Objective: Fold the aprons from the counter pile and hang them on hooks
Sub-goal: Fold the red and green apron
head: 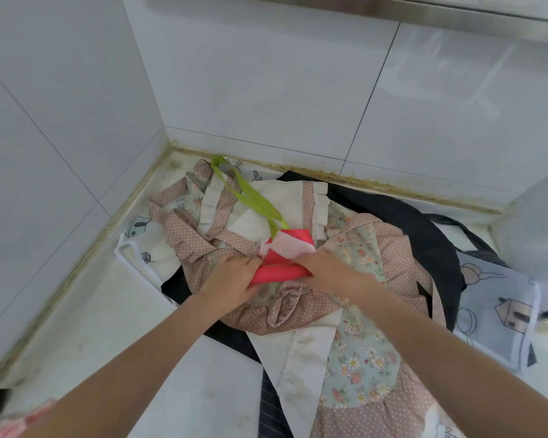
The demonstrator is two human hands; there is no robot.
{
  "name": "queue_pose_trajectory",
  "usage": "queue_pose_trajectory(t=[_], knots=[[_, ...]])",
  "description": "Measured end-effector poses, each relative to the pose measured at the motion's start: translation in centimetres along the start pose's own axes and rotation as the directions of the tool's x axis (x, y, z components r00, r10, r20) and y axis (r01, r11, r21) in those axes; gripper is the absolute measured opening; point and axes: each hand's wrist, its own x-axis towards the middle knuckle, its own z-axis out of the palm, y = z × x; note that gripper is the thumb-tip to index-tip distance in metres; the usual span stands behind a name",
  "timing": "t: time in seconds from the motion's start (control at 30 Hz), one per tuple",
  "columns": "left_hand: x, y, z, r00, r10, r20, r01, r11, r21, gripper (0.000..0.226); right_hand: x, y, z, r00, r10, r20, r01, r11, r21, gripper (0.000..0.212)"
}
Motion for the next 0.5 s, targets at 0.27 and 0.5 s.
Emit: queue_pose_trajectory(t=[0.27,0.5], knots=[[1.3,0.0,0.3,0.901,-0.063,0.43,0.247,0.888,-0.387,0.034,-0.2,1.3,0.0,0.976,0.141,0.163,-0.172,0.966,0.193,0.076],[2.6,-0.1,0.8,0.907,-0.177,0.383,0.257,0.952,-0.167,0.049,1.5,1.1,-0.4,0.955,0.199,0.221,-0.238,0.957,0.165,0.069]])
